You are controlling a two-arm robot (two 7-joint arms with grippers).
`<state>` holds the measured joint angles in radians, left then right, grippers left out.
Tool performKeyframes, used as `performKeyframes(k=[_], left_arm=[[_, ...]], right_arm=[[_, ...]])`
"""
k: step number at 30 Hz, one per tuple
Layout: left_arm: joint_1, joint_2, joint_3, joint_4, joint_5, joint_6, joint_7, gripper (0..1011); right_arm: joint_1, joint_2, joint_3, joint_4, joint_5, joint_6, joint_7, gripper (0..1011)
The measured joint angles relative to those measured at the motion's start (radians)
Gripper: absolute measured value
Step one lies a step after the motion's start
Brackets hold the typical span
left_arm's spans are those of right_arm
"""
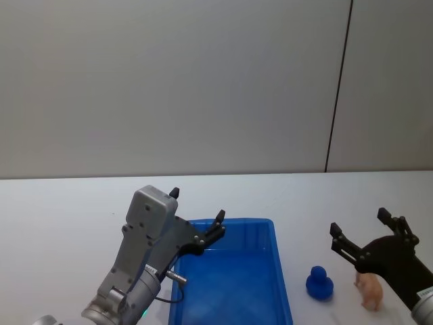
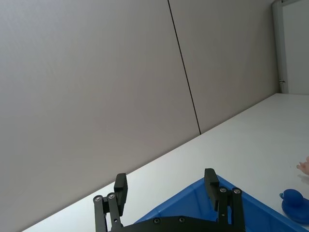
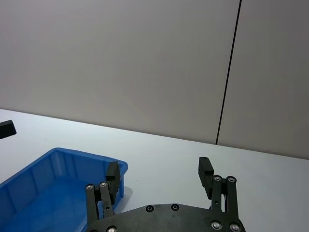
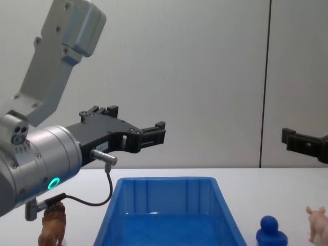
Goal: Pick up the two dolls from the table and place them into the box.
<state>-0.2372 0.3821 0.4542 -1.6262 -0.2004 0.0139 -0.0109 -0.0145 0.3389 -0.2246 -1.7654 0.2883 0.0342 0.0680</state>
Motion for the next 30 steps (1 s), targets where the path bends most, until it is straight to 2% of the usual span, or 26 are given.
performKeyframes(k=[10,19,30], left_arm=[[0.000,0.000,0.000,0.000,0.000,0.000,0.000,1001],[0.000,0.000,0.000,0.000,0.000,0.000,0.000,1002],[0.000,0.000,0.000,0.000,0.000,0.000,0.000,1001]], right_arm=[[-0.006,0.022,0.018,0.012,0.019,0.016,0.019,1001],[-0.020,0.053,0.040,0.038,0.042,0.060,0.039,1001],[-0.022,0.065,0.050,0.077,0.046,0.121,0.047,1001]])
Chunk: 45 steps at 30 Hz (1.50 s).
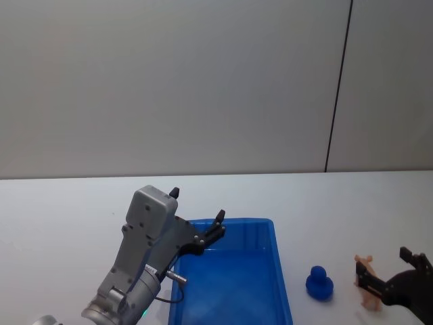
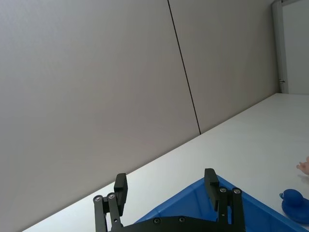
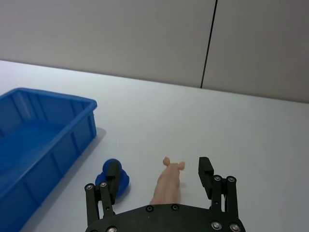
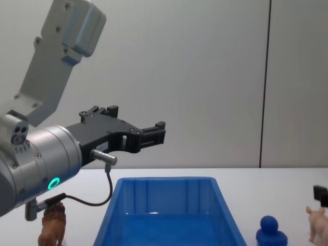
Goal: Pick up the two dolls from the table and place them into the box.
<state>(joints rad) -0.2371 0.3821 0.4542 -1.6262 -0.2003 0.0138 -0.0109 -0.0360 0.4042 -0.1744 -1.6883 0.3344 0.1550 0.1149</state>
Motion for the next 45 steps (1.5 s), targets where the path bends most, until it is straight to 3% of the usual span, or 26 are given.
performKeyframes(k=[22,29,45], left_arm=[[0.000,0.000,0.000,0.000,0.000,0.000,0.000,1002],[0.000,0.000,0.000,0.000,0.000,0.000,0.000,1001],[0.000,0.000,0.000,0.000,0.000,0.000,0.000,1001]], right_arm=[[0.047,-0.038,-0.018,0.112,0.001,0.099,0.020,998],[0.066,-0.056,-0.026,0.148,0.007,0.118,0.021,855],[0.100,-0.082,-0.028,0.207,0.014,0.124,-0.010,374]])
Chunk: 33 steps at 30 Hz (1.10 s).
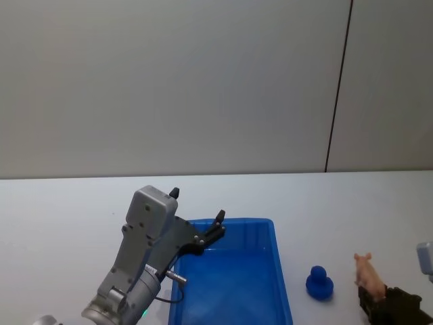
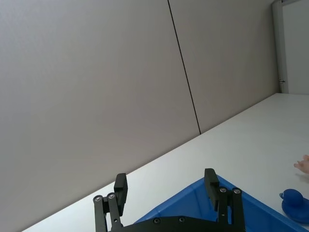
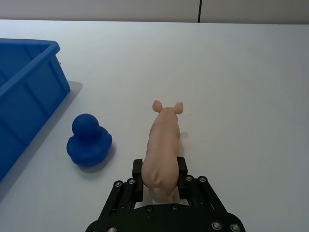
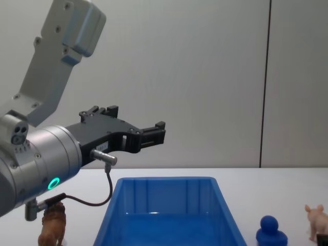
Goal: Pick up the two dolls from the table and place them into the box.
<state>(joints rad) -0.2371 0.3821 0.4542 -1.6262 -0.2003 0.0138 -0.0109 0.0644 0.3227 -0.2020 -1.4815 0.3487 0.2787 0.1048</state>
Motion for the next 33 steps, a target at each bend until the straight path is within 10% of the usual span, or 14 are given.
performKeyframes(k=[15,33], left_arm=[[0.000,0.000,0.000,0.000,0.000,0.000,0.000,1002],[0.000,0.000,0.000,0.000,0.000,0.000,0.000,1002]], right_arm=[[0.006,-0.002,-0.003,-0.037,-0.057,-0.082,0.007,369],[0.050,-0.029,-0.035,-0.123,-0.084,-0.112,0.180,369]])
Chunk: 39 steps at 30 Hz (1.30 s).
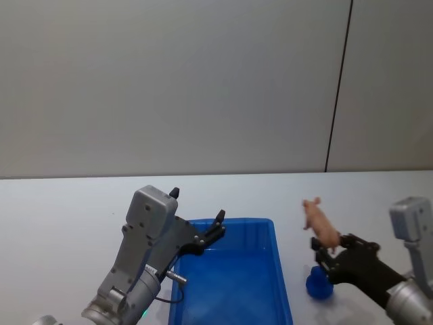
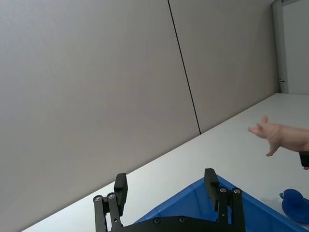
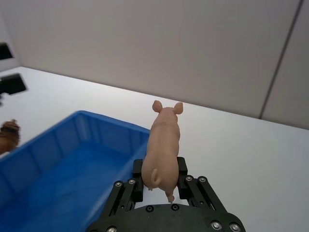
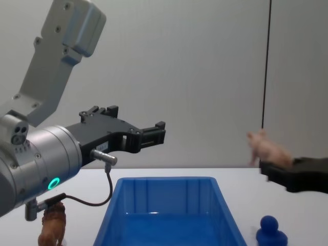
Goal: Pick up the two dolls from the table and place them into the box.
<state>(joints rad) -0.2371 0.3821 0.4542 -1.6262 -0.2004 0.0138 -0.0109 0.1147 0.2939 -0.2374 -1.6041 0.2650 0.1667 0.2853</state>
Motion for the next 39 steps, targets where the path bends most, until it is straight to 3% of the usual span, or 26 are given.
performKeyframes(k=[13,22,34,39], left_arm=[[0.000,0.000,0.000,0.000,0.000,0.000,0.000,1002],[0.000,0.000,0.000,0.000,0.000,0.000,0.000,1002],[0.000,0.000,0.000,0.000,0.000,0.000,0.000,1002],[0.000,0.000,0.000,0.000,0.000,0.000,0.000,1002]], right_arm=[[0.064,-0.055,-0.043,0.009,0.006,0.078,0.130,373],[0.108,-0.091,-0.065,0.049,0.009,0.132,0.175,656],[0.116,-0.087,-0.063,0.058,0.014,0.134,0.169,1001],[0.100,-0.071,-0.053,0.045,0.022,0.123,0.146,1001]])
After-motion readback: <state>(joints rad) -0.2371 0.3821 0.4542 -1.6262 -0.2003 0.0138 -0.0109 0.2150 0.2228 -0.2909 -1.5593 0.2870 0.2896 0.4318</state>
